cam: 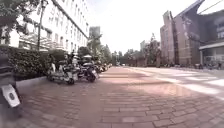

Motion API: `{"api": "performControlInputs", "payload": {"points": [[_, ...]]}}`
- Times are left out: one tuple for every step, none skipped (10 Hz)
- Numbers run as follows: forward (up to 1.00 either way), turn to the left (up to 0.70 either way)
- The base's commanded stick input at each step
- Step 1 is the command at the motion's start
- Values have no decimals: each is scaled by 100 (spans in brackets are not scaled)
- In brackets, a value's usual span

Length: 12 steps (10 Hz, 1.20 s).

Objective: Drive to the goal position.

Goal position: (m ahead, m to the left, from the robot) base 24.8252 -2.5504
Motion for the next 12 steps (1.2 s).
{"api": "performControlInputs", "payload": {"points": [[70,0],[70,0],[70,0],[70,0],[70,0],[70,0],[70,0],[70,0],[70,0],[70,0],[70,0],[70,0]]}}
